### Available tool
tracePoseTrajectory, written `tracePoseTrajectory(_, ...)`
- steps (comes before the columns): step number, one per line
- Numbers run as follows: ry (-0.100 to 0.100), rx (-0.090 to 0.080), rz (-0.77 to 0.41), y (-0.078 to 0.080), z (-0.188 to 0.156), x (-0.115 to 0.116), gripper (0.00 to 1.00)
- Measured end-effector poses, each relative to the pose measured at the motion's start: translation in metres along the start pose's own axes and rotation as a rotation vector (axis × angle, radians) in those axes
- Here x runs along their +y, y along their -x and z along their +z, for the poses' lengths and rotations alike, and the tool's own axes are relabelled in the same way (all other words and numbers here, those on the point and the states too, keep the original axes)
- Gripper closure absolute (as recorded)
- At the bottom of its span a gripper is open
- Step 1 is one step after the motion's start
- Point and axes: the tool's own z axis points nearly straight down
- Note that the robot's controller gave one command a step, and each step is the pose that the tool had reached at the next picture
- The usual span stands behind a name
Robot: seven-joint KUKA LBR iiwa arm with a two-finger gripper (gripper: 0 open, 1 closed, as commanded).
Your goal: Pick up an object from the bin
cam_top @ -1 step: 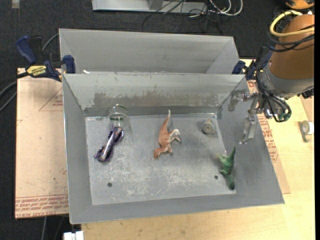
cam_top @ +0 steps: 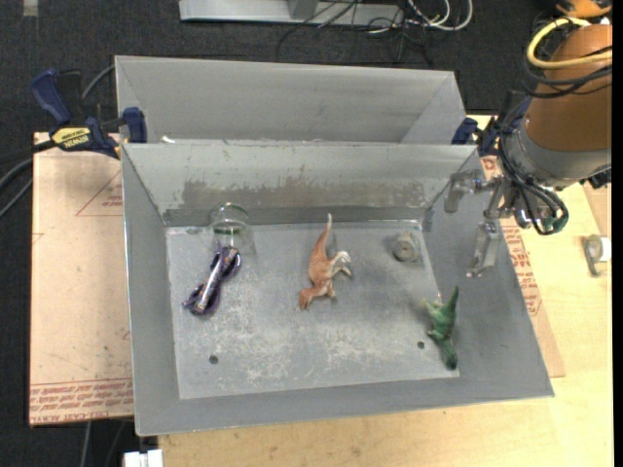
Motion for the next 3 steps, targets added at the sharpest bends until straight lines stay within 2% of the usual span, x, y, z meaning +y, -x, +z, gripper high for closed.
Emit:
tracePoseTrajectory(1,0.001,0.000,-0.109,0.020,0.090,0.019,0.00)
tracePoseTrajectory(2,0.002,0.001,0.100,0.019,0.115,0.021,0.00)
tracePoseTrajectory(3,0.003,-0.015,0.192,0.031,0.150,0.027,0.00)
